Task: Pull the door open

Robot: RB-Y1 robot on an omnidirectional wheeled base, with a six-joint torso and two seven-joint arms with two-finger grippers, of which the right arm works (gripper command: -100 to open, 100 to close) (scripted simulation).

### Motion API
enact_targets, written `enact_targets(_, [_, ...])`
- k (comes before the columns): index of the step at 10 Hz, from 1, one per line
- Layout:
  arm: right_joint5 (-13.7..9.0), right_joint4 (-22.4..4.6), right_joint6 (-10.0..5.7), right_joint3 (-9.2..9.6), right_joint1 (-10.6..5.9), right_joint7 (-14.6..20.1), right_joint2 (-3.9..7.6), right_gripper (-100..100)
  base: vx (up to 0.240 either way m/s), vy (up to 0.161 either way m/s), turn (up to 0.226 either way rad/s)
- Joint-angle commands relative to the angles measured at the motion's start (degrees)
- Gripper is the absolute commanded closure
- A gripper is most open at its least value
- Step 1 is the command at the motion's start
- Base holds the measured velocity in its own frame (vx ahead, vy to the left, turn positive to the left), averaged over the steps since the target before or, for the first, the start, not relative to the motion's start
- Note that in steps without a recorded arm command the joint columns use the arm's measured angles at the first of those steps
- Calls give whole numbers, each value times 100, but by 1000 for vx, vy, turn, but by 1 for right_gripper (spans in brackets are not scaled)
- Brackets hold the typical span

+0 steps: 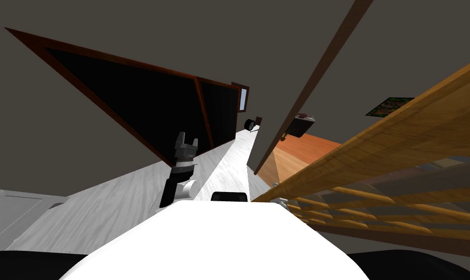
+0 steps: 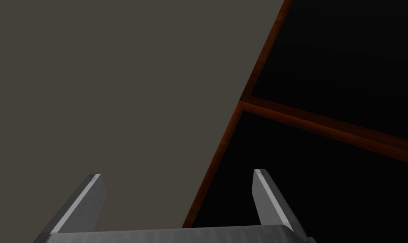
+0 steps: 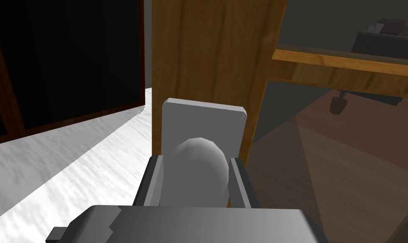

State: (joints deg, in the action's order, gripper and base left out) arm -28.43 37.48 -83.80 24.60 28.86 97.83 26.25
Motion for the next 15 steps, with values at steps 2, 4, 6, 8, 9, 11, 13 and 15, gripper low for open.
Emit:
enact_targets(2, [19,-351,-264,66,-16,118,-120,100,-19,-4,18])
enact_targets(4, [-2,-677,-614,89,15,255,-197,100,-41,-18,70])
enact_targets(6, [-12,-838,-777,99,30,317,-232,100,-35,-4,29])
enact_targets(8, [-20,-991,-919,108,42,372,-262,100,-26,-4,23])
enact_targets(9, [-27,-1109,-1043,116,53,419,-288,100,-38,-12,39])
enact_targets(11, [-33,-1207,-1148,122,62,458,-310,100,-29,-10,27])
enact_targets(13, [-37,-1282,-1228,127,69,487,-327,100,-11,0,6])
enact_targets(15, [-20,-1279,-1010,144,60,457,-340,100,24,7,41])
